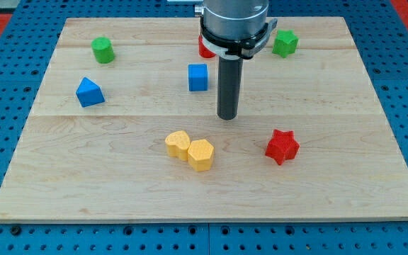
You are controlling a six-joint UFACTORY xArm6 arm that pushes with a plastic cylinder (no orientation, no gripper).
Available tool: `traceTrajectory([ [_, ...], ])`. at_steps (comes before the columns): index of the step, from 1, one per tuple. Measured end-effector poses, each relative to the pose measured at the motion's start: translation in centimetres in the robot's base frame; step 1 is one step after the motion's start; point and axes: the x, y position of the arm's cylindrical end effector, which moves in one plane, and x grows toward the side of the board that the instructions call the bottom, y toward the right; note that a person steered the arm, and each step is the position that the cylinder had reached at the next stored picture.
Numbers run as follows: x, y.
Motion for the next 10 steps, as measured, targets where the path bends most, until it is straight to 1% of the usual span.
traceTrajectory([
  [1,0.6,0.0],
  [6,0.2,-0.2],
  [10,-3.7,-0.3],
])
